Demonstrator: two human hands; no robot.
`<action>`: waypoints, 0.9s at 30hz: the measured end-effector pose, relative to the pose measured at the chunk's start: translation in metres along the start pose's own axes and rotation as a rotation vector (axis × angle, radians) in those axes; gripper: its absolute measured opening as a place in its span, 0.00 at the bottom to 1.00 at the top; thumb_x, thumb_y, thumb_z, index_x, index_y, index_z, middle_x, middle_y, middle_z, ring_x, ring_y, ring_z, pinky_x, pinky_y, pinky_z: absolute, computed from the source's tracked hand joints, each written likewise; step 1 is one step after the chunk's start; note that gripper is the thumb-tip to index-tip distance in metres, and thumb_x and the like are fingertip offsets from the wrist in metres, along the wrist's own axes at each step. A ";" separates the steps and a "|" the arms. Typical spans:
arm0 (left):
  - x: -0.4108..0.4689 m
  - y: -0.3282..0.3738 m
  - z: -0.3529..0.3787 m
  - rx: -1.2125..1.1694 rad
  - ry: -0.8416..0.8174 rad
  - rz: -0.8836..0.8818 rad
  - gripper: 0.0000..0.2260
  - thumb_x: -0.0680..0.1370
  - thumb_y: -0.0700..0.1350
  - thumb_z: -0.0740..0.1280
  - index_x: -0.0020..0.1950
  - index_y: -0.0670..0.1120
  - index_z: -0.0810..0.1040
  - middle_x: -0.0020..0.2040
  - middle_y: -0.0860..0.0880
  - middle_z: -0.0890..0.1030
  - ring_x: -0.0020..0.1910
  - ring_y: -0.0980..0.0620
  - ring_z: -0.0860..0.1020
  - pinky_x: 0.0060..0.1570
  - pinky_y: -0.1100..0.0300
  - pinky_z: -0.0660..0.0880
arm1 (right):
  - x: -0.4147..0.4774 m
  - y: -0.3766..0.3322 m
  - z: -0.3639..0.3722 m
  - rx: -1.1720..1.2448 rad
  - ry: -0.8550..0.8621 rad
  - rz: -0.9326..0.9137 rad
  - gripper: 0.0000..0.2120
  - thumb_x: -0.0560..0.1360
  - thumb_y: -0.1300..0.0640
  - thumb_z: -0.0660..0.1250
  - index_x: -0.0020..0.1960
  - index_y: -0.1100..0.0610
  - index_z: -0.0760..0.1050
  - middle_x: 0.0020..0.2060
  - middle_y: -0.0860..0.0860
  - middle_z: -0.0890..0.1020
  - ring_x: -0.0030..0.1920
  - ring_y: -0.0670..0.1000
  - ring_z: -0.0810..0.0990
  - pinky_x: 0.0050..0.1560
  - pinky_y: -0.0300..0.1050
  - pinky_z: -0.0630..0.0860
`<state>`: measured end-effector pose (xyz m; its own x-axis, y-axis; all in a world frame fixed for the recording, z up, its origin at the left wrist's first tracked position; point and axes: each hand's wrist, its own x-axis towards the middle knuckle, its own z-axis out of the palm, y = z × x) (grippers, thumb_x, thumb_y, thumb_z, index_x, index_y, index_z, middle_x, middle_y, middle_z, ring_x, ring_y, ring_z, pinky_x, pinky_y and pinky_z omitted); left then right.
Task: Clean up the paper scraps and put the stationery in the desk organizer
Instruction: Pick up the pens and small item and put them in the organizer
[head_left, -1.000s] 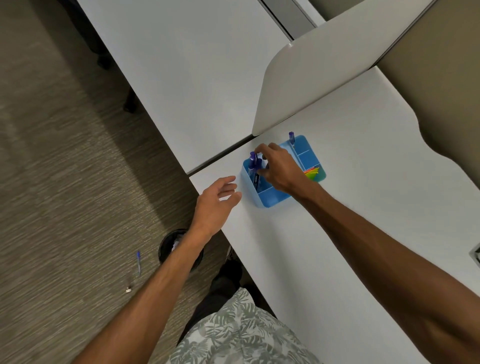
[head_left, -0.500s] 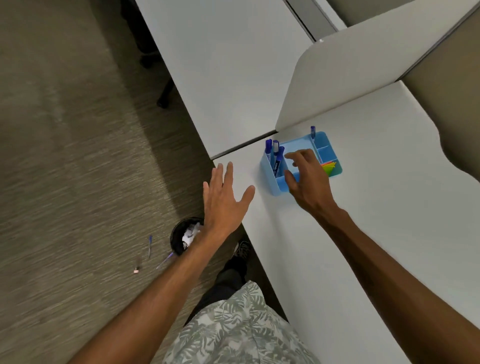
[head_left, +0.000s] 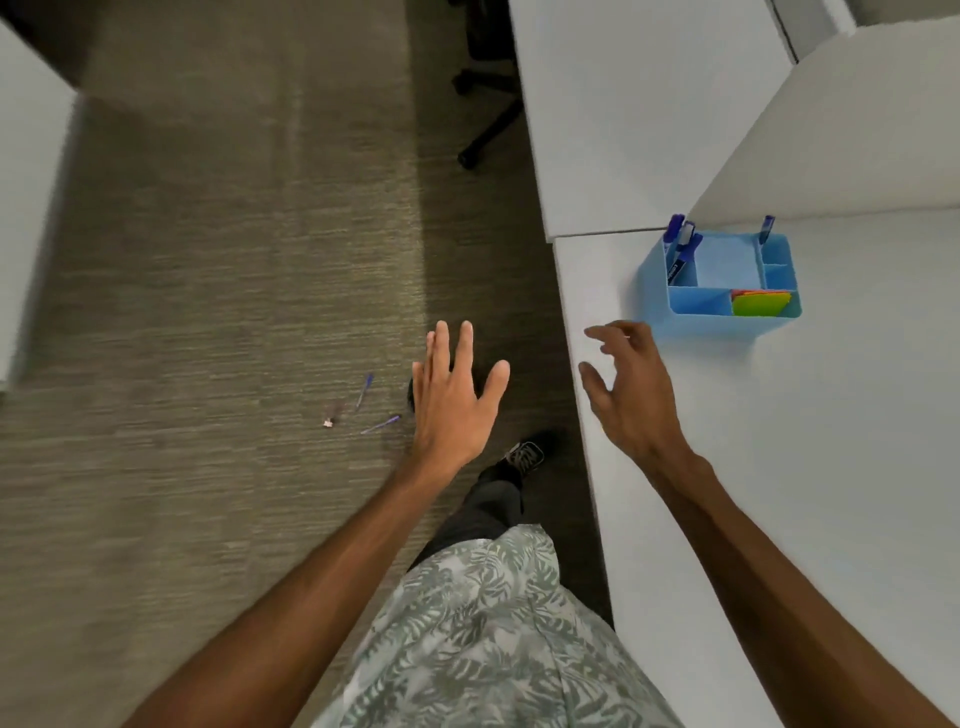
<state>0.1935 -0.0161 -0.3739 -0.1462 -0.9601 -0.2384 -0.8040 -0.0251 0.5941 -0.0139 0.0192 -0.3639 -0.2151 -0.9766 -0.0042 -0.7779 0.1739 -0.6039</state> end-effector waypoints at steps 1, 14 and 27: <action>-0.012 -0.011 -0.006 -0.010 0.019 -0.022 0.31 0.82 0.61 0.55 0.82 0.50 0.51 0.82 0.44 0.47 0.81 0.46 0.44 0.78 0.43 0.46 | -0.008 -0.007 0.005 0.010 -0.024 -0.011 0.18 0.78 0.53 0.69 0.67 0.50 0.72 0.68 0.52 0.71 0.60 0.51 0.78 0.58 0.42 0.78; -0.094 -0.144 -0.072 -0.055 0.188 -0.224 0.35 0.80 0.63 0.54 0.81 0.47 0.53 0.82 0.41 0.49 0.81 0.44 0.47 0.77 0.40 0.51 | -0.051 -0.103 0.082 0.047 -0.287 -0.256 0.19 0.77 0.58 0.70 0.67 0.53 0.73 0.66 0.49 0.69 0.54 0.46 0.77 0.54 0.43 0.81; -0.087 -0.282 -0.168 -0.014 0.203 -0.217 0.35 0.79 0.62 0.55 0.81 0.44 0.55 0.81 0.39 0.53 0.81 0.42 0.51 0.77 0.42 0.53 | -0.045 -0.231 0.193 0.036 -0.340 -0.226 0.17 0.76 0.62 0.69 0.65 0.56 0.75 0.63 0.53 0.71 0.58 0.50 0.75 0.55 0.41 0.73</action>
<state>0.5302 0.0277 -0.3913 0.1476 -0.9678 -0.2039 -0.7956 -0.2386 0.5569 0.2888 -0.0018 -0.3781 0.1705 -0.9771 -0.1275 -0.7606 -0.0483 -0.6474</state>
